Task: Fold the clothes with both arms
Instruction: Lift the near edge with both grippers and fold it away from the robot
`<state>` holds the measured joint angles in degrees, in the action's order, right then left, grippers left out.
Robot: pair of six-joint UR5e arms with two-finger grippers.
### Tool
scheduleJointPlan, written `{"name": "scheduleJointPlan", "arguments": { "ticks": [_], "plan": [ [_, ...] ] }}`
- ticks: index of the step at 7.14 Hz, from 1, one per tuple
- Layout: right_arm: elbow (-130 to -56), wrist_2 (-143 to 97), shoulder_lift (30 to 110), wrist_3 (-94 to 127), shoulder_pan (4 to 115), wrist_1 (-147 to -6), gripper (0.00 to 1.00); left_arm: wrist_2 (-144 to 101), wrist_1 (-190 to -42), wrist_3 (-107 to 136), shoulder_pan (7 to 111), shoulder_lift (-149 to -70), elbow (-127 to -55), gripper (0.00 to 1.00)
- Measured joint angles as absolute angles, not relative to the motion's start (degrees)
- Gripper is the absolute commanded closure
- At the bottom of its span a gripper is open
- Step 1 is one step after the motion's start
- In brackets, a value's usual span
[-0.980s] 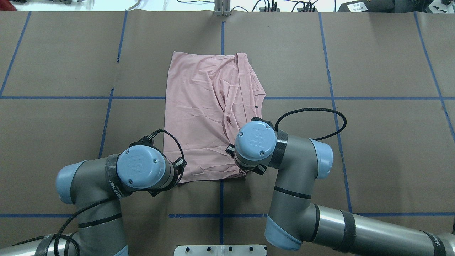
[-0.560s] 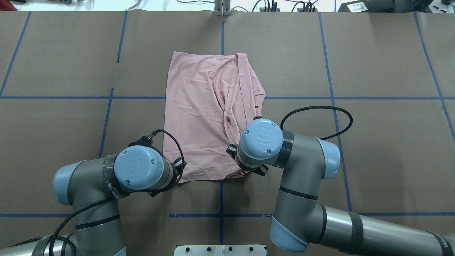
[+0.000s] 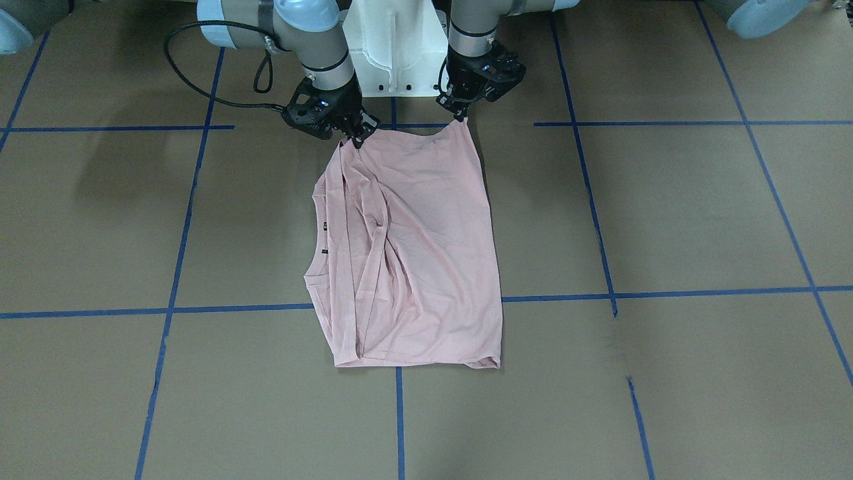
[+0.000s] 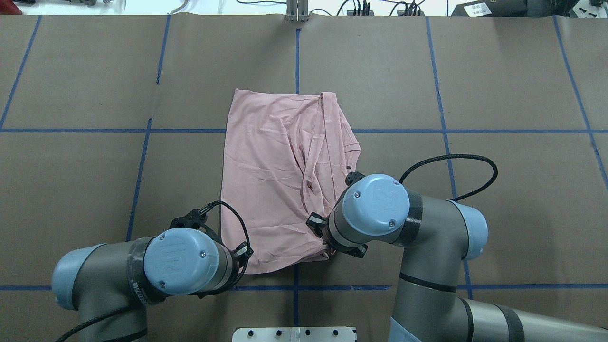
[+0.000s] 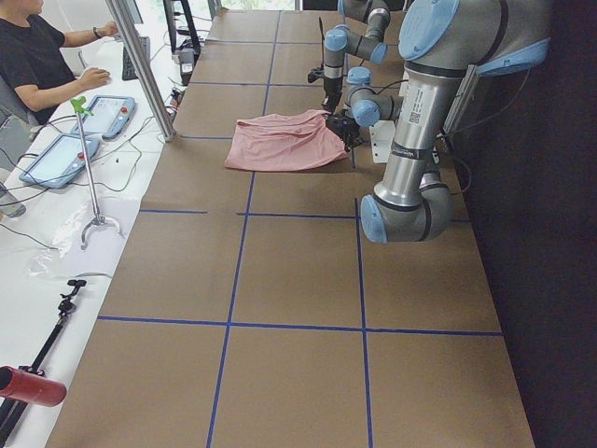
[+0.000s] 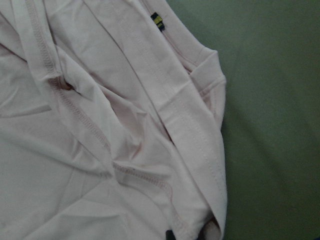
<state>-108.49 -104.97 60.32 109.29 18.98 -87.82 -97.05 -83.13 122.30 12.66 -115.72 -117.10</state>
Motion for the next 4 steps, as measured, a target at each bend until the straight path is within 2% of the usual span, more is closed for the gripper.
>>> {"name": "scheduleJointPlan", "arguments": {
  "ticks": [2, 4],
  "plan": [
    [-109.2, -104.7, 61.0, 109.2, 19.2, -87.3, 1.0, -97.1, -82.9, 119.9, 12.9, -114.8, -120.8, 1.0],
    [-109.1, -104.8, 60.7, 108.9, 23.6, -86.7, 1.0, -97.1, -83.9, 115.5, 18.0, -115.7, -120.6, 1.0]
  ]
}}
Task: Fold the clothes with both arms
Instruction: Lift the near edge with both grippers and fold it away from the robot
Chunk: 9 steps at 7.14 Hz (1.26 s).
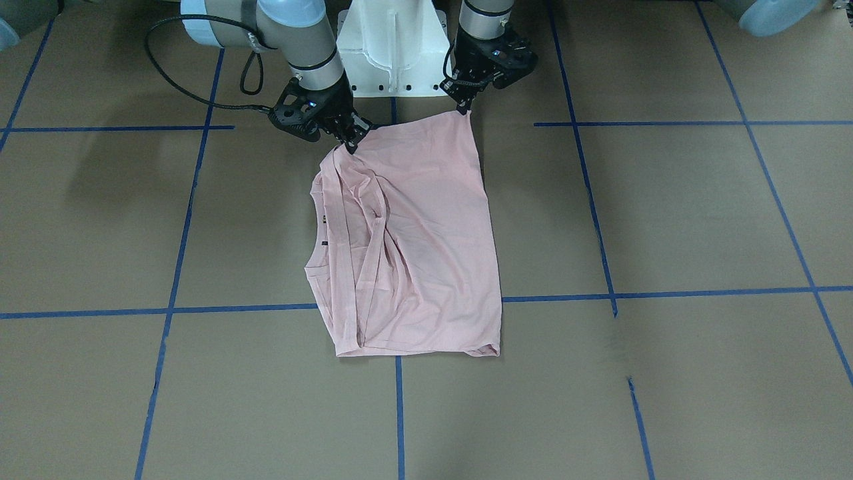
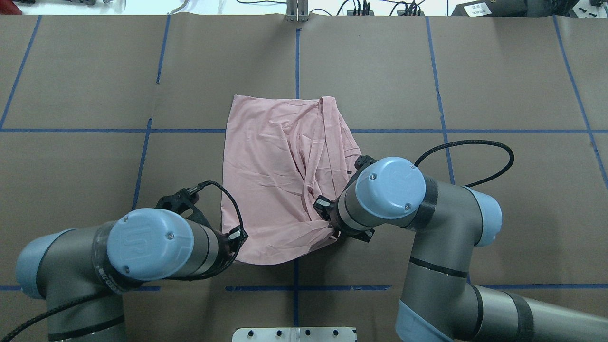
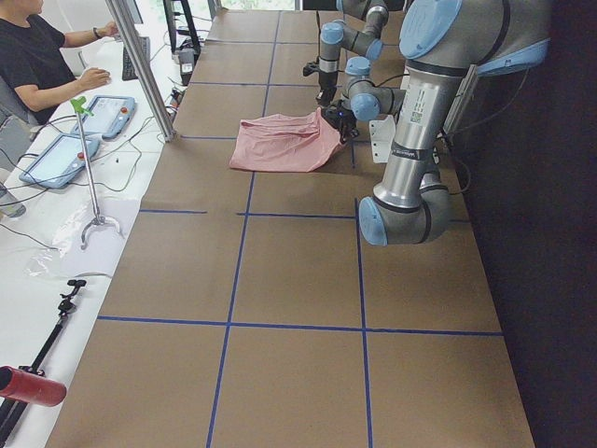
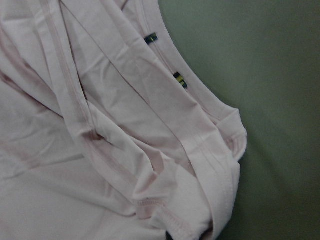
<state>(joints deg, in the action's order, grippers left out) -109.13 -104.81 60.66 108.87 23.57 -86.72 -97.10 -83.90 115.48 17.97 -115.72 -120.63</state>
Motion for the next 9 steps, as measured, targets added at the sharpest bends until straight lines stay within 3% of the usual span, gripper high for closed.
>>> {"name": "scheduleJointPlan", "arguments": {
  "ticks": [3, 9],
  "plan": [
    [-102.7, -105.1, 58.5, 108.5, 30.5, -79.1, 1.0, -97.4, -89.9, 112.5, 28.2, -118.8, -115.1, 1.0],
    [-74.6, -105.0, 44.5, 107.6, 39.1, -62.4, 1.0, -98.9, -102.4, 110.8, 33.4, -121.4, -103.2, 1.0]
  ]
}}
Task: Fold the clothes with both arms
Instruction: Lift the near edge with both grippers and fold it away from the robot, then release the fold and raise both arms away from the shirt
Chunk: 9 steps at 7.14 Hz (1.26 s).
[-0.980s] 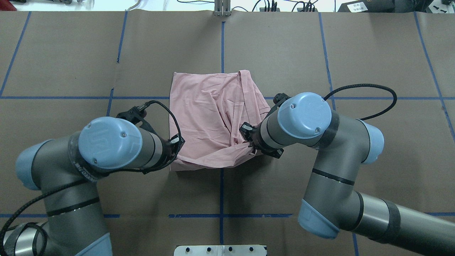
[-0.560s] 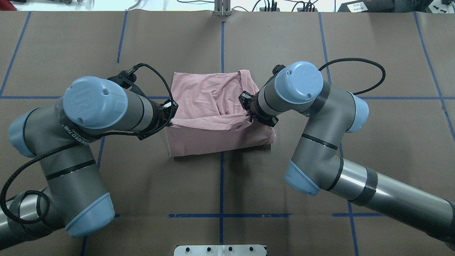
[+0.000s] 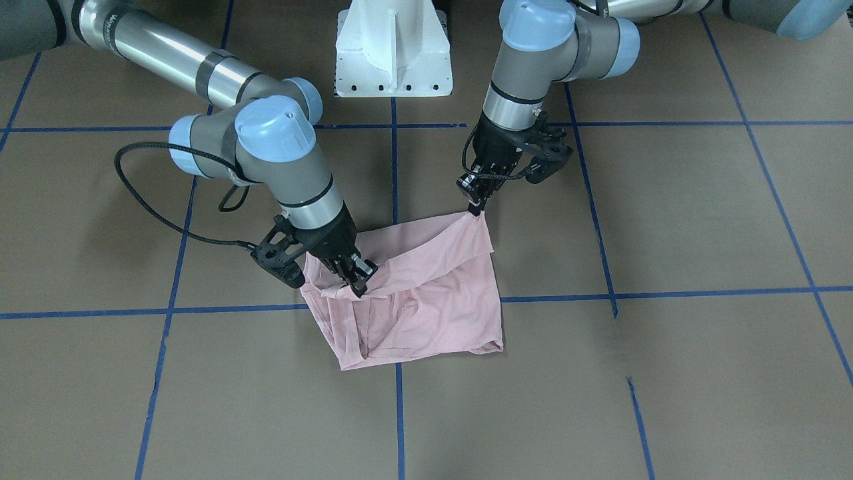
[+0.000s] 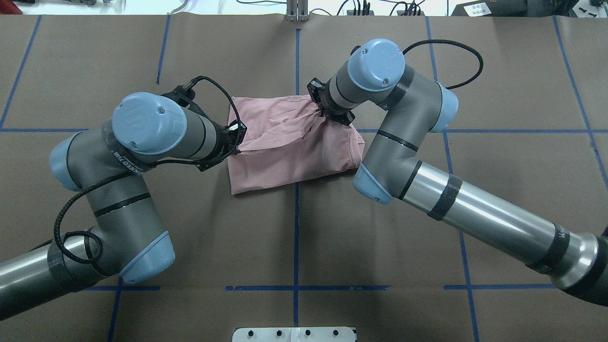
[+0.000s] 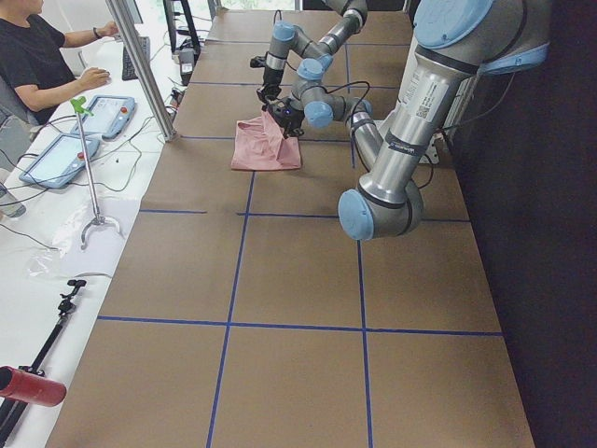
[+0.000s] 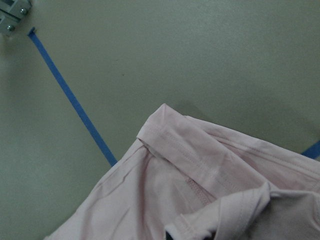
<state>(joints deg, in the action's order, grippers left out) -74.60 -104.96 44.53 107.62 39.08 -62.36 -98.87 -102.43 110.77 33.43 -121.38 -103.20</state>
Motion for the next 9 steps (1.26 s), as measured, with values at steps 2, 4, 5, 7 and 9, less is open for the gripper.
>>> {"name": "scheduleJointPlan", "arguments": {
  "ticks": [2, 4, 5, 7, 9],
  "plan": [
    [-70.5, -104.9, 43.3, 107.3, 39.6, -60.3, 1.0, -98.8, -105.5, 111.1, 35.0, -122.5, -99.3, 1.0],
    [-68.4, -104.7, 42.6, 106.4, 40.4, -59.8, 0.01, -98.8, -110.8, 111.1, 39.1, -127.6, -87.8, 0.37],
    [-65.4, -104.5, 41.1, 104.6, 41.2, -59.5, 0.0, -98.9, -112.9, 110.0, 42.3, -129.8, -82.9, 0.0],
    [-60.3, -104.7, 38.6, 99.2, 44.4, -59.3, 0.0, -98.9, -114.3, 105.0, 47.8, -133.5, -75.9, 0.0],
    [-58.8, -107.0, 37.5, 95.6, 47.9, -59.3, 0.0, -99.2, -114.9, 101.4, 49.7, -134.8, -73.3, 0.0]
  ]
}}
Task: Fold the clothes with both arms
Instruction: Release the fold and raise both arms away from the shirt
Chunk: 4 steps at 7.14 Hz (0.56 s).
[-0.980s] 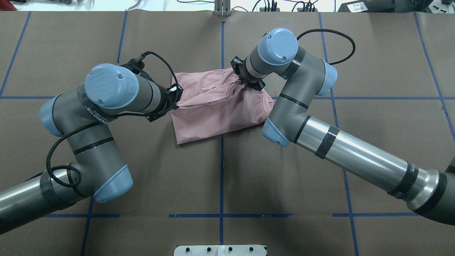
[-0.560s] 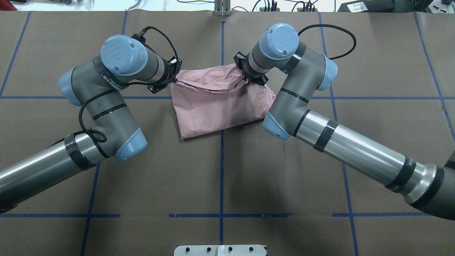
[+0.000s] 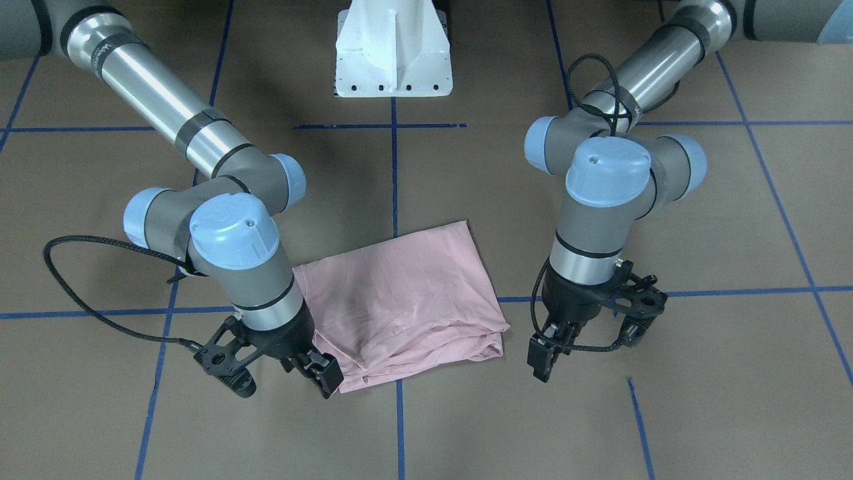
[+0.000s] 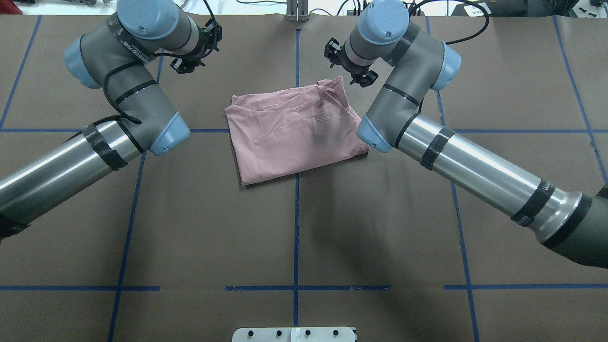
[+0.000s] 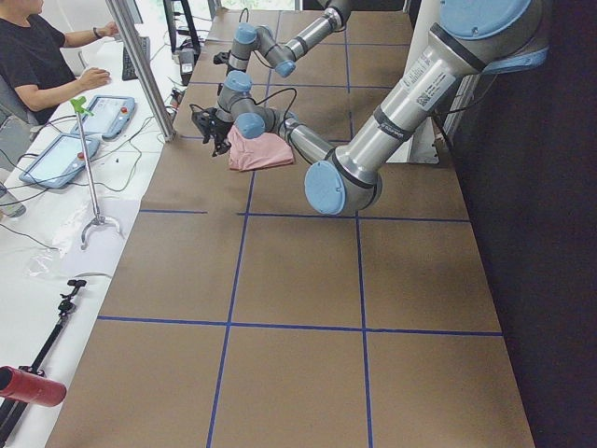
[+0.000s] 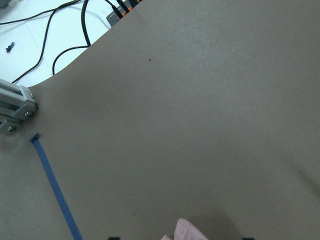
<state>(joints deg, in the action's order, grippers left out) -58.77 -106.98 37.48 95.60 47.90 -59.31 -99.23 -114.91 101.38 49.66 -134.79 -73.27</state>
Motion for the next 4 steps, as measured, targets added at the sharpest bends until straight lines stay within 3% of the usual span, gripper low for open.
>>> {"name": "scheduleJointPlan", "arguments": {
  "ticks": [2, 4],
  "plan": [
    [-59.6, -110.2, 36.9, 88.7, 49.3, -60.5, 0.0, -103.8, -114.9, 96.6, 51.4, -134.6, -73.2, 0.0],
    [-65.5, -116.0, 38.2, 74.8, 54.3, -70.9, 0.0, -111.5, -114.3, 86.8, 56.1, -131.9, -75.7, 0.0]
  ]
}}
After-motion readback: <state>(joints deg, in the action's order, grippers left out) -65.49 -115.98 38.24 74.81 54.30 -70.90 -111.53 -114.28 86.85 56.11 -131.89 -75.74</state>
